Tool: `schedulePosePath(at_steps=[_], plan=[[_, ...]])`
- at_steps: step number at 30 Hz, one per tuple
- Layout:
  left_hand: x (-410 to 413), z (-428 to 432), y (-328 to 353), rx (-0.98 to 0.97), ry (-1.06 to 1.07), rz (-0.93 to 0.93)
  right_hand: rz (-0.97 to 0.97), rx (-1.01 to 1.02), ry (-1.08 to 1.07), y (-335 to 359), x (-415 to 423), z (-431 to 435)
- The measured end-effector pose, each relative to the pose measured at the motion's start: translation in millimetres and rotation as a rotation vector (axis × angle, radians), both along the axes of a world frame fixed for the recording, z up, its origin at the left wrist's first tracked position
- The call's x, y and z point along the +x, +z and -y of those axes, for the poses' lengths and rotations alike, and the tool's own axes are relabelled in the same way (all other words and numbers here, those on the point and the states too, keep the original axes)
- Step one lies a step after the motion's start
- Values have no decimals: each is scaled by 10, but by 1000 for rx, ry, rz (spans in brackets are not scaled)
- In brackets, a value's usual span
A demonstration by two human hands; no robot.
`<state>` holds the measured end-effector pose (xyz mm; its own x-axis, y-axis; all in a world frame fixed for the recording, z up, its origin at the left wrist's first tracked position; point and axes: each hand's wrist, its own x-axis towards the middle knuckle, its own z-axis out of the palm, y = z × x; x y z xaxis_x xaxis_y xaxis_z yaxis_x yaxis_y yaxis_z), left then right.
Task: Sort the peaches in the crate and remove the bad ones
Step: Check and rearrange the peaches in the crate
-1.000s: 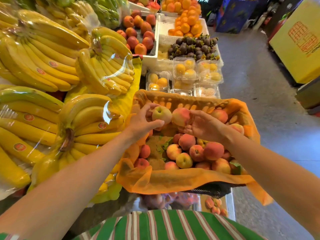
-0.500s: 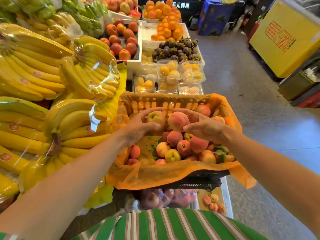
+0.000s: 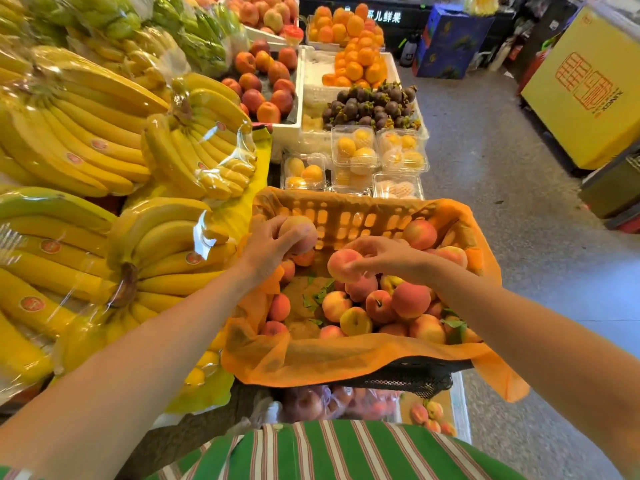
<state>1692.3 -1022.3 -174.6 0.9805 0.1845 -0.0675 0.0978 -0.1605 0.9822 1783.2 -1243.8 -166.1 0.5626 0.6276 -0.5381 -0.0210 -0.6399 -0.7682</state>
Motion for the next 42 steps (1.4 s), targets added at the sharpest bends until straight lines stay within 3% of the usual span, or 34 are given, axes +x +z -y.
schedulePosePath(at_steps=[6, 14, 18, 22, 26, 27, 29, 30, 32, 38, 42], plan=[[-50, -292, -40, 22, 156, 25, 219, -168, 178, -549, 146, -442], [3, -478, -197, 160, 118, 7, 597, -485, 445, -1131, 241, -765], [12, -538, -224, 155, 91, -9, 679, -549, 544, -1269, 239, -819], [16, -581, -278, 197, 75, -31, 601, -498, 506, -1298, 269, -830], [54, -571, -330, 349, 70, -40, 439, -211, 172, -1025, 329, -819], [67, -559, -325, 388, 68, -29, 312, -76, 58, -894, 338, -827], [90, -517, -311, 451, 56, 3, -125, 192, -127, -609, 334, -854], [100, -487, -292, 486, 47, 17, -327, 272, -152, -478, 324, -861], [130, -435, -293, 555, 23, 33, -495, 309, -86, -323, 296, -877], [174, -429, -327, 689, -86, 19, -304, 204, -69, -291, 315, -790], [153, -566, -432, 759, -60, 13, 70, -143, 85, -513, 349, -704]])
